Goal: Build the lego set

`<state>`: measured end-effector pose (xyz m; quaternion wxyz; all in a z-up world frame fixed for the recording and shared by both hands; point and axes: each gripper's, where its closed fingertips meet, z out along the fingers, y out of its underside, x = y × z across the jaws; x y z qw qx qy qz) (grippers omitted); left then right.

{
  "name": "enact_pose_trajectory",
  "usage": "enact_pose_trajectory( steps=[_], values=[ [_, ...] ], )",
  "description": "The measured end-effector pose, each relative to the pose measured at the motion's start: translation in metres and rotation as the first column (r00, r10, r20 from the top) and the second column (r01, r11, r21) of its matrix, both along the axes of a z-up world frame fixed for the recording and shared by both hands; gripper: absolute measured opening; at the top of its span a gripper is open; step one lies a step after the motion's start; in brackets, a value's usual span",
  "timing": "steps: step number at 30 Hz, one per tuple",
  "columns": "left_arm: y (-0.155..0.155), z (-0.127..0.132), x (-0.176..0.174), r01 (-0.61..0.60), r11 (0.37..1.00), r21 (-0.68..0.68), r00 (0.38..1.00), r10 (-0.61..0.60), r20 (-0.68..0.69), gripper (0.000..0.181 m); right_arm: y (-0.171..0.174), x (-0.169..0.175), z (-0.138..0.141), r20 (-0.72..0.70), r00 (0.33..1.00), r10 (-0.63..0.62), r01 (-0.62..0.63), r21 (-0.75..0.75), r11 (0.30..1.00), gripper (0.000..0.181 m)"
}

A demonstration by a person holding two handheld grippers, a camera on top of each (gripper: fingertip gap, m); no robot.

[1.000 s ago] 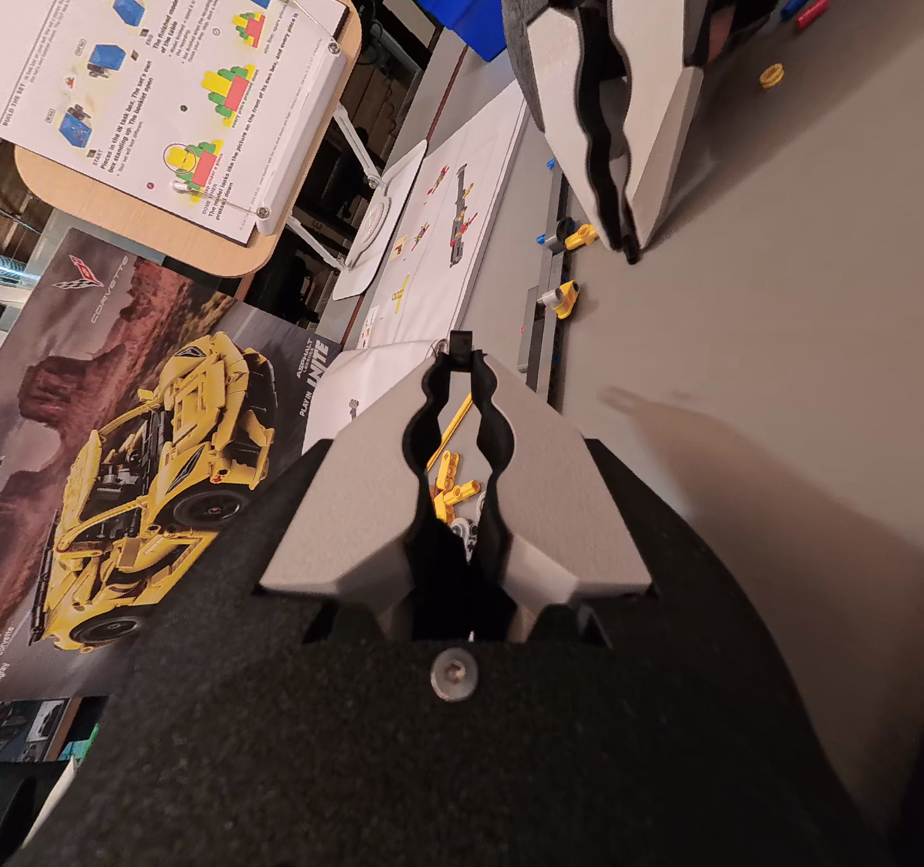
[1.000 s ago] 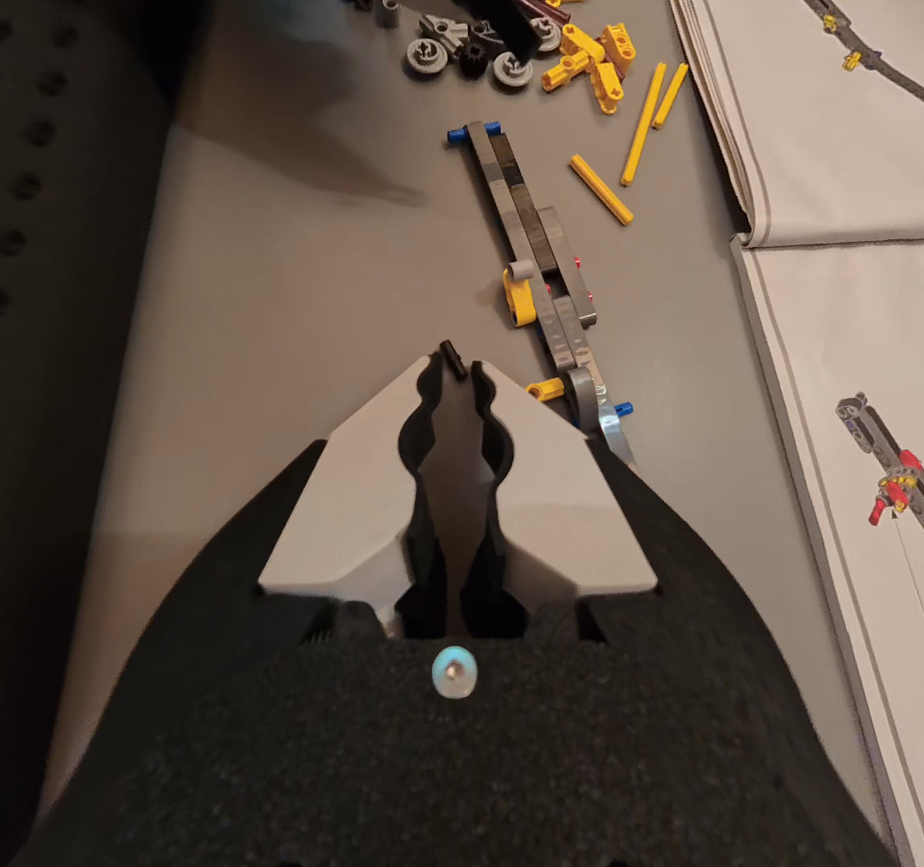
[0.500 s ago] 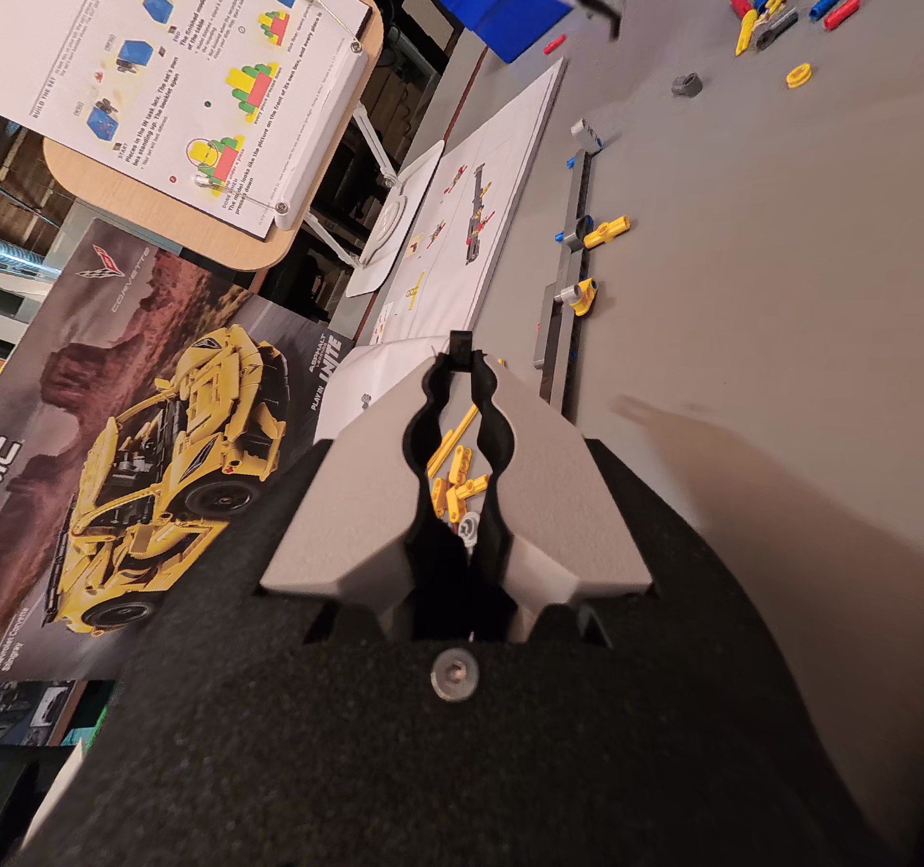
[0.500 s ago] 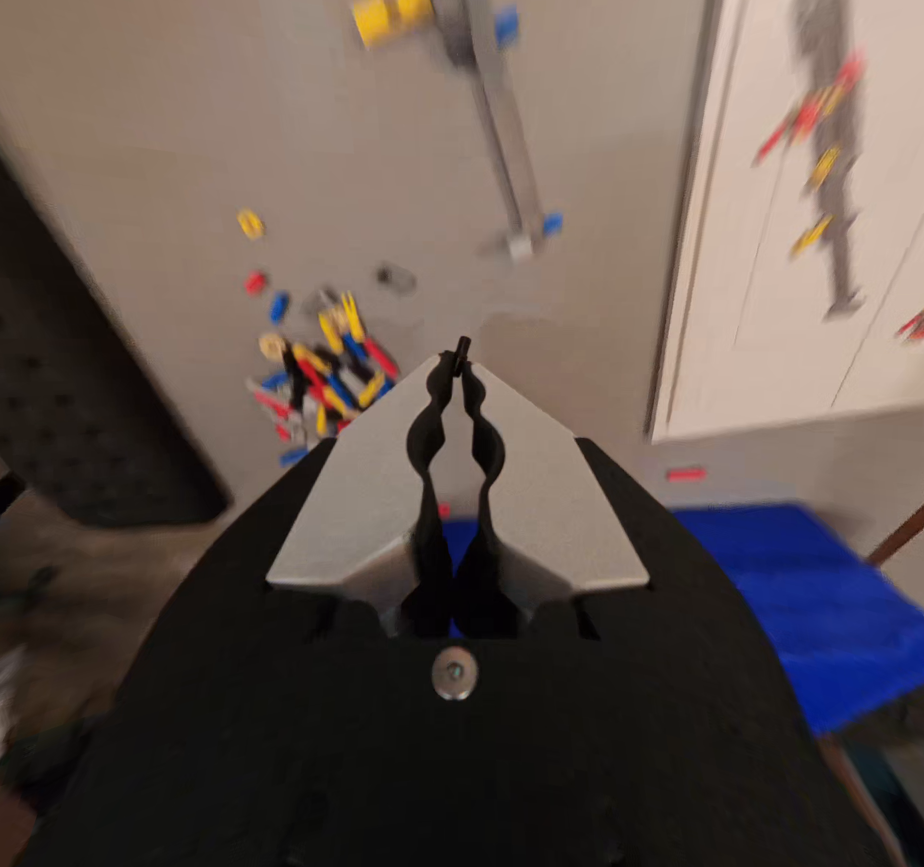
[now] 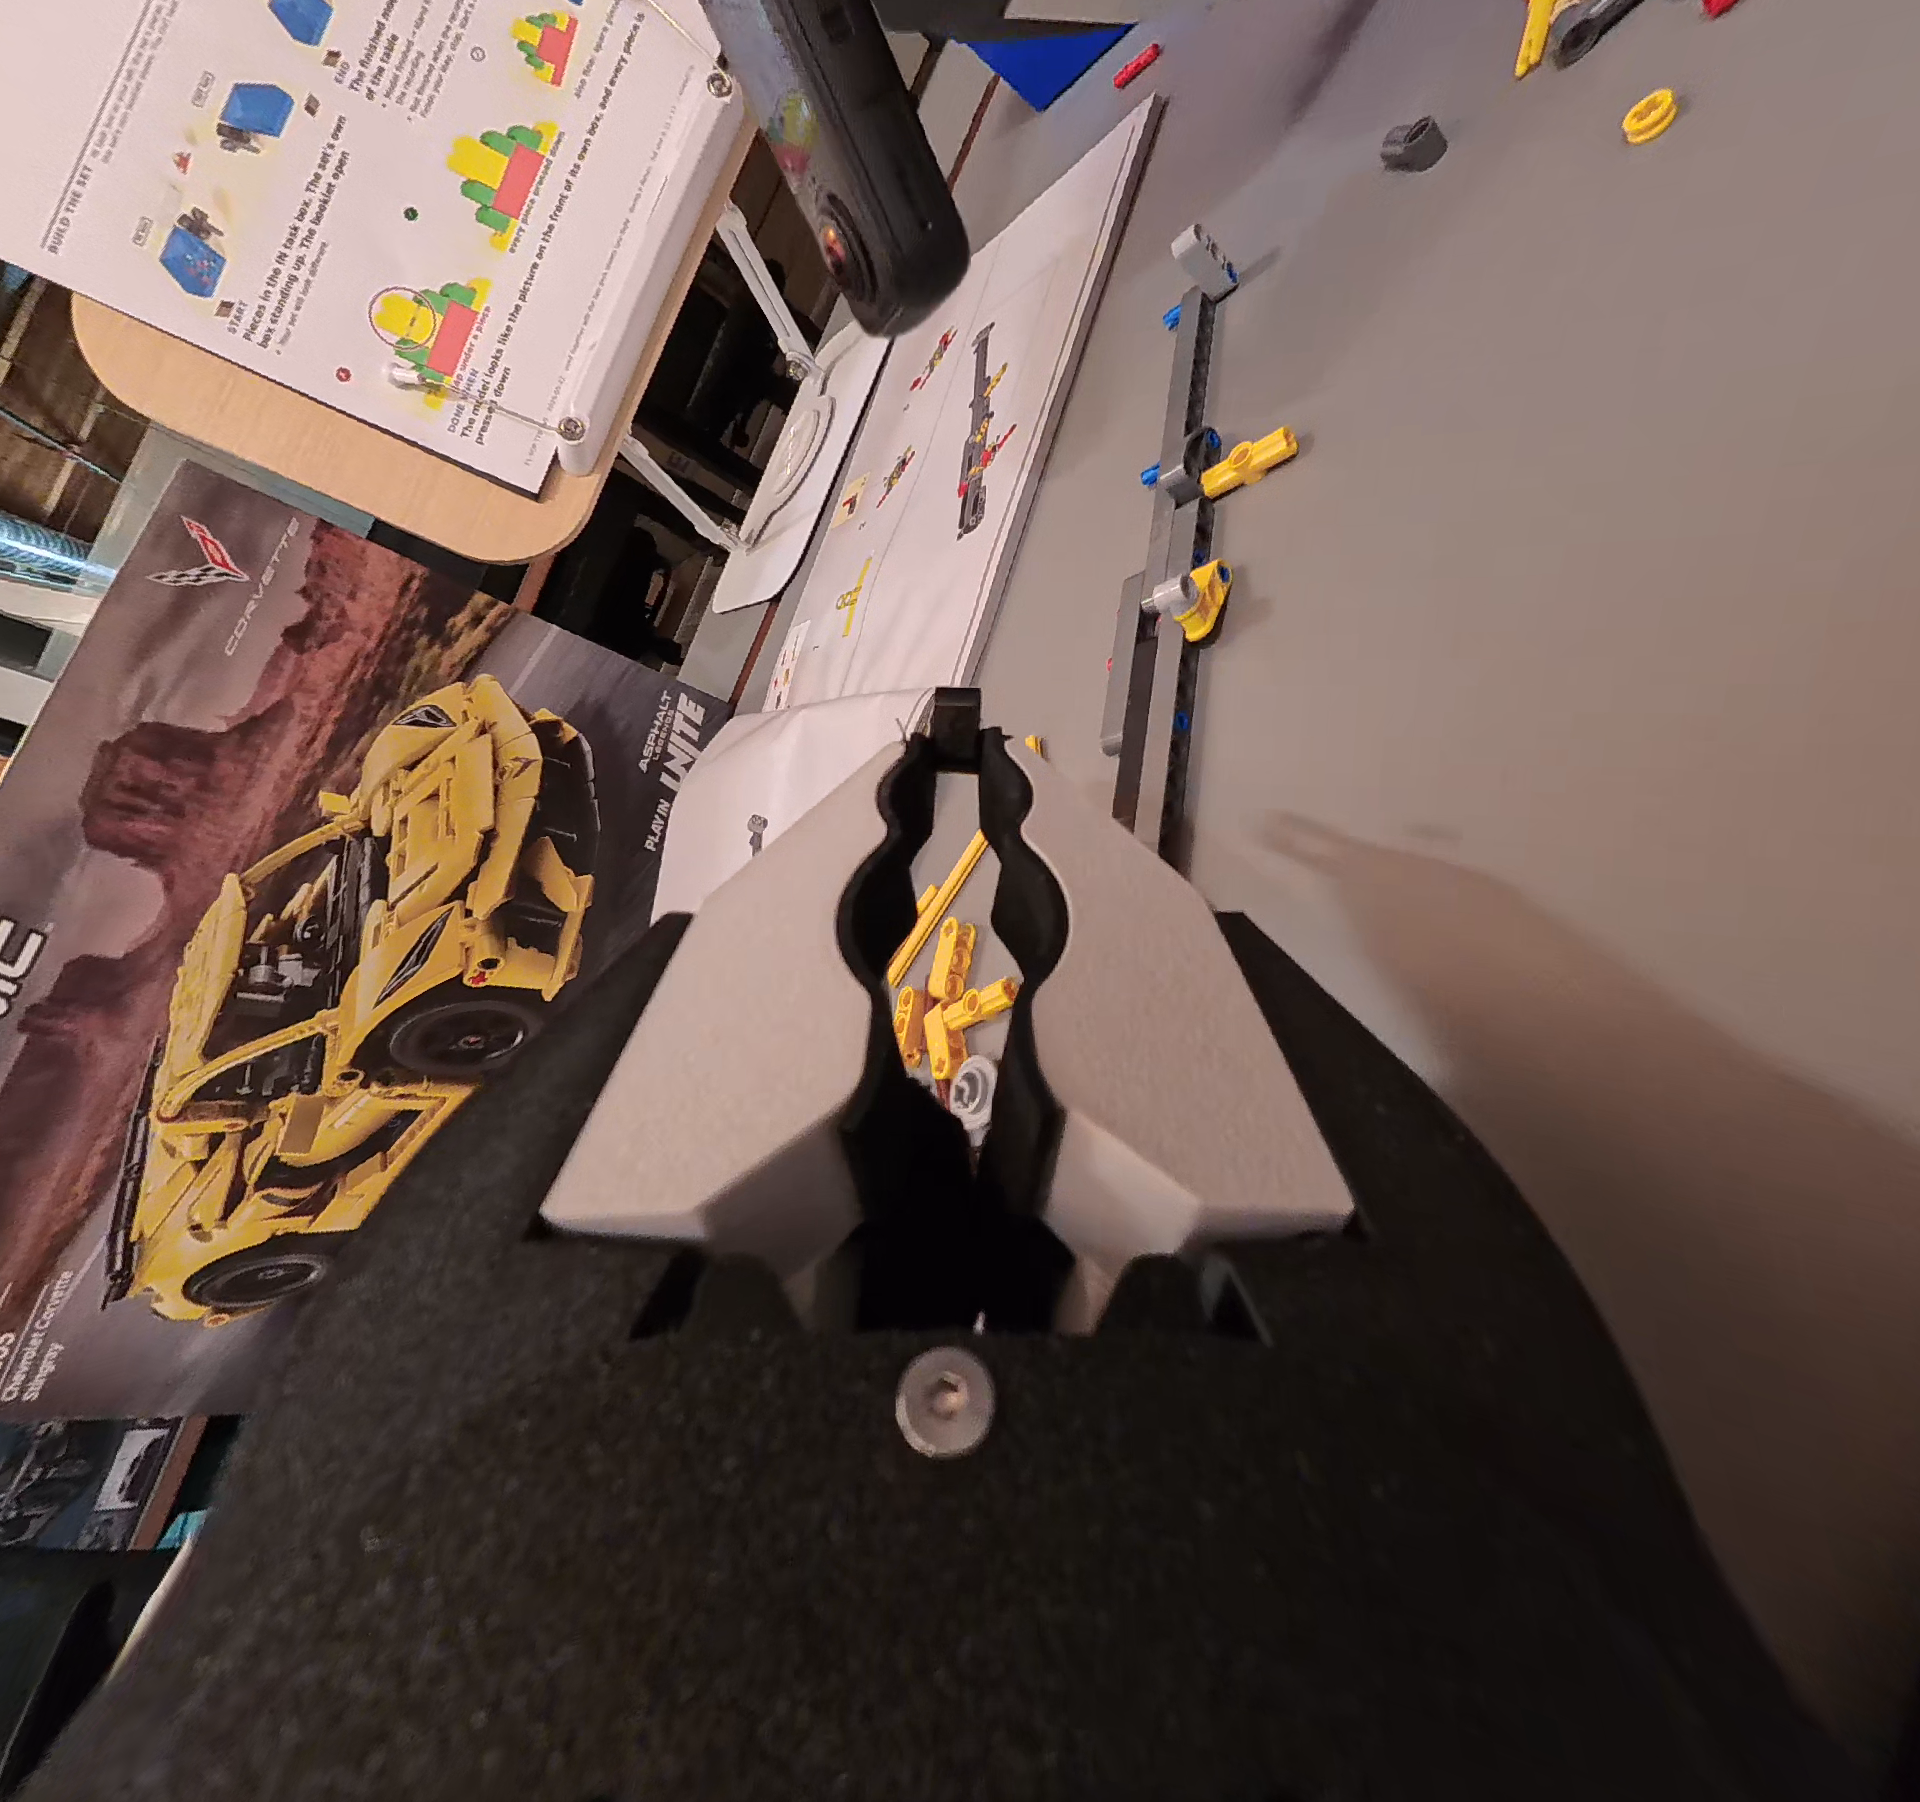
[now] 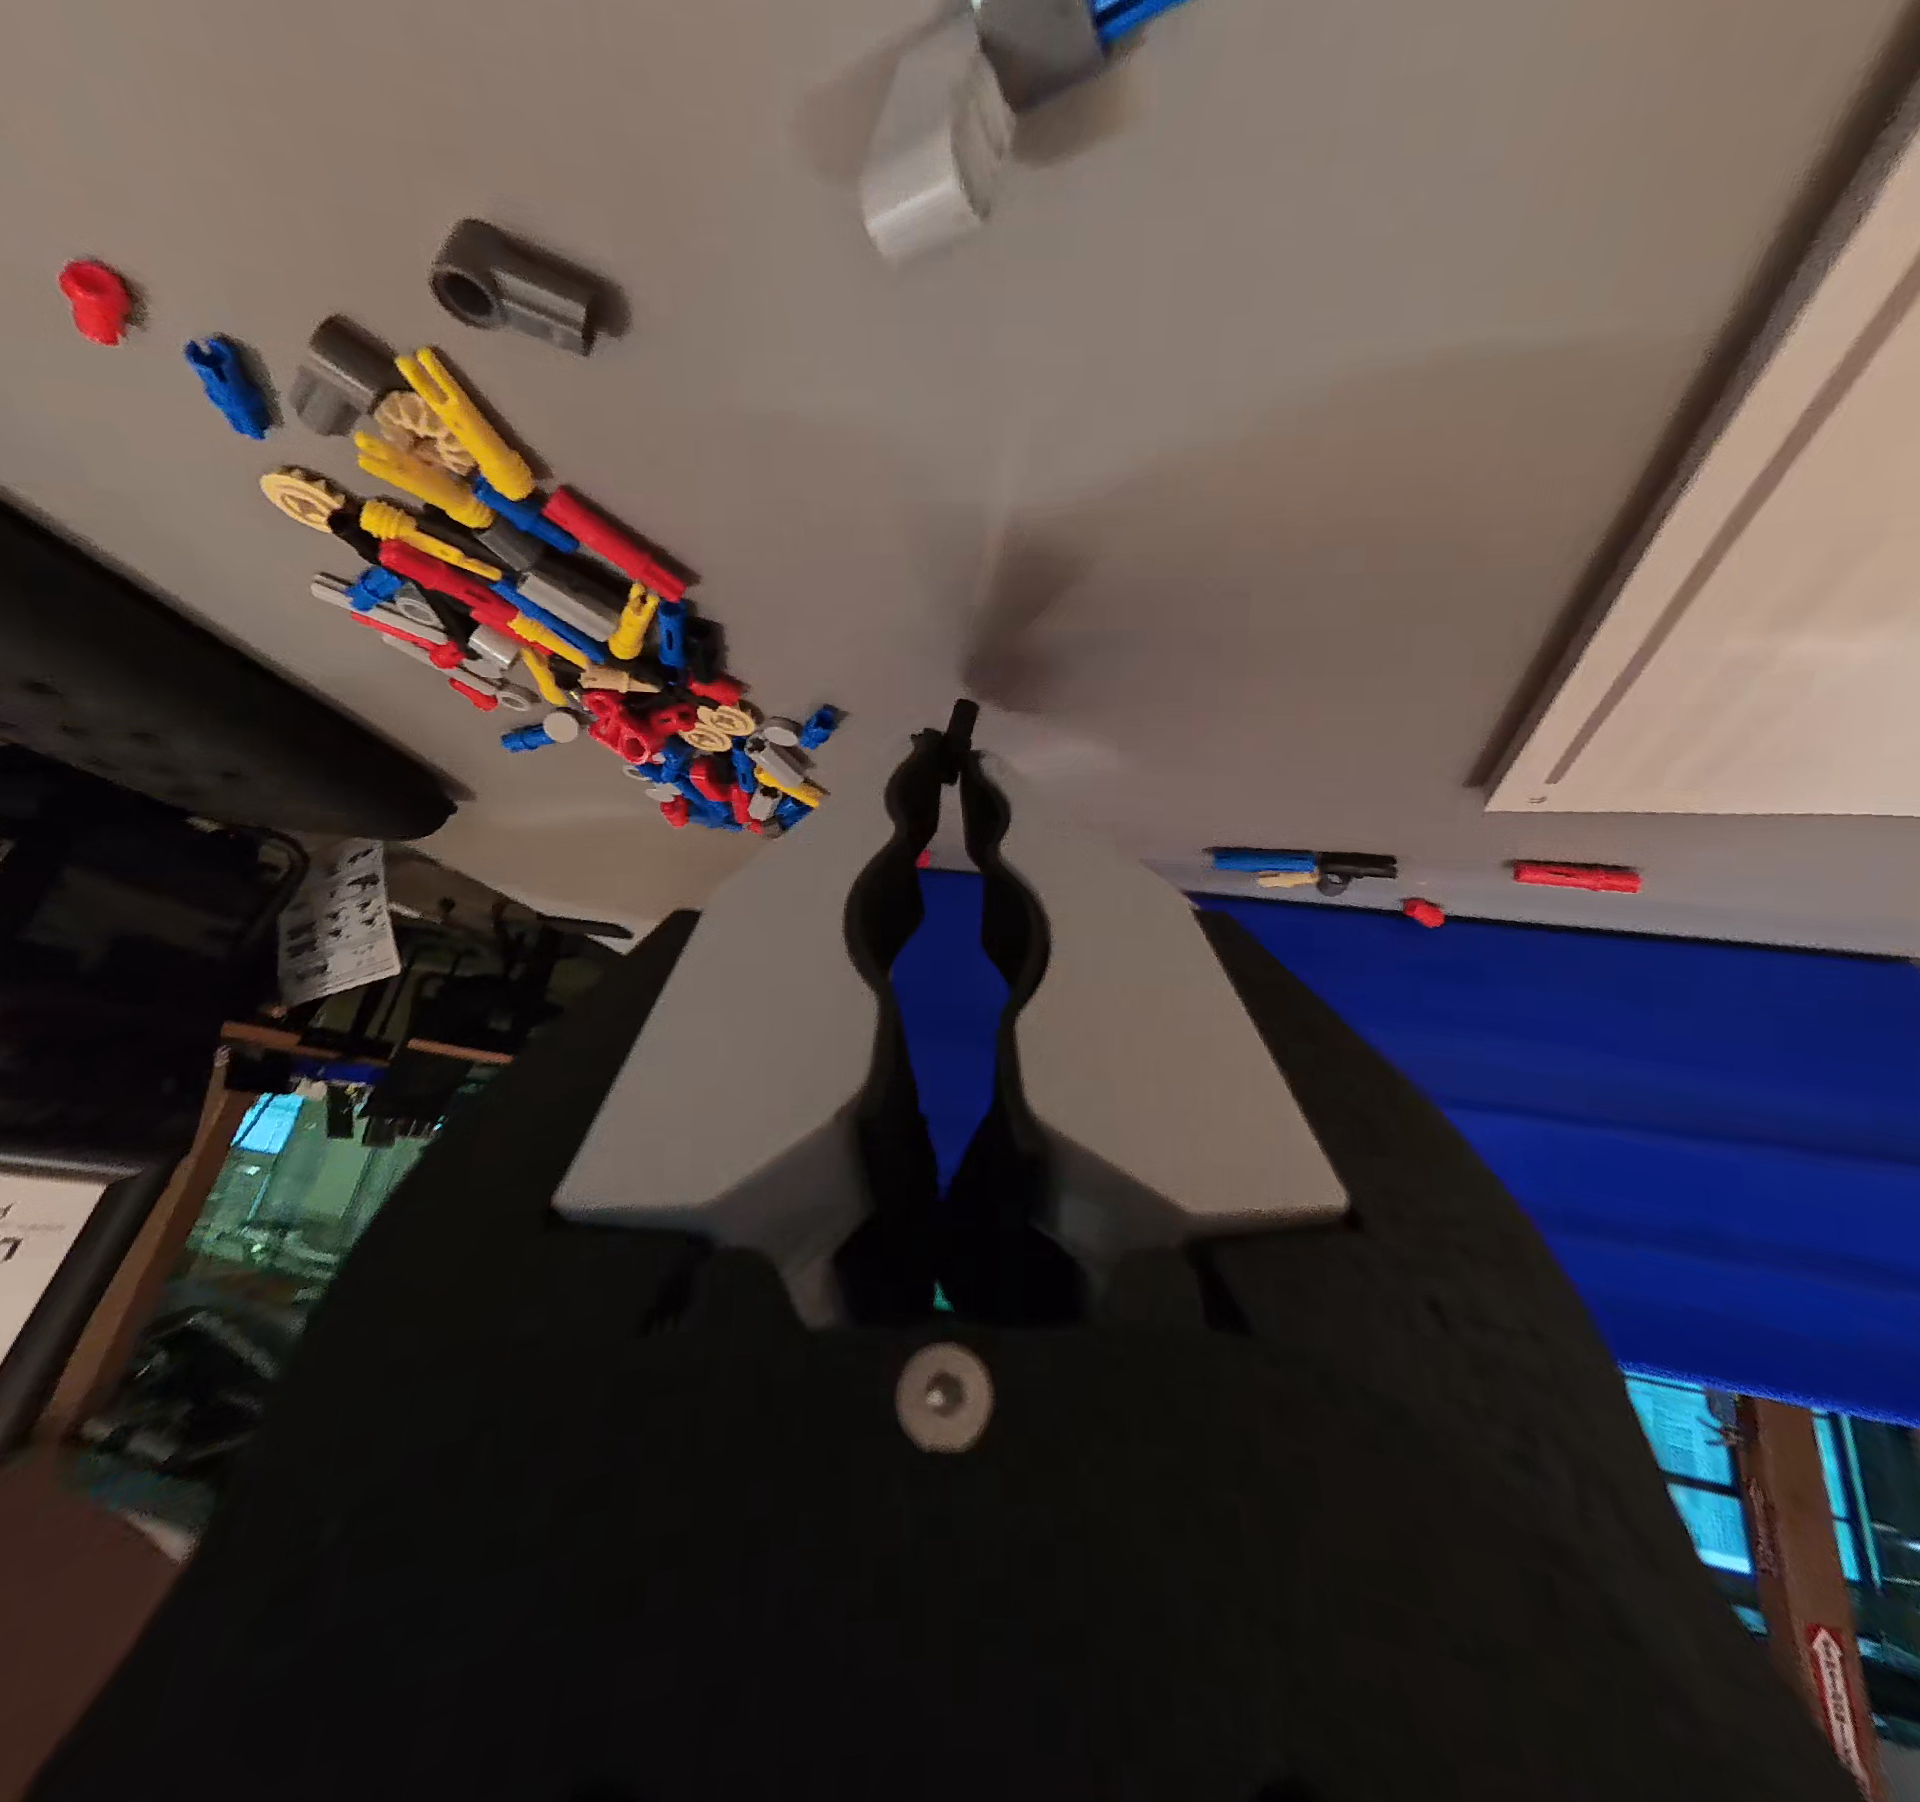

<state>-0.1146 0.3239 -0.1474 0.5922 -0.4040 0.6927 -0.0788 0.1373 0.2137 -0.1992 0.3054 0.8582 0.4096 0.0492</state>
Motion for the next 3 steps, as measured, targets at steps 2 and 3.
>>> enact_pose_trajectory(
  steps=[2, 3],
  values=[
    [-0.0004, -0.0009, 0.0002, 0.001, 1.0, 0.003, 1.0, -0.001, -0.005, 0.007, -0.0018, 0.0022, -0.0013, 0.011, 1.0, -0.01, 0.01, -0.019, 1.0, 0.004],
    [-0.0002, -0.0012, 0.0002, 0.0, 1.0, 0.005, 1.0, 0.0, -0.006, 0.007, -0.0029, 0.002, -0.0017, 0.007, 1.0, -0.015, 0.015, -0.03, 0.999, 0.004]
  ],
)
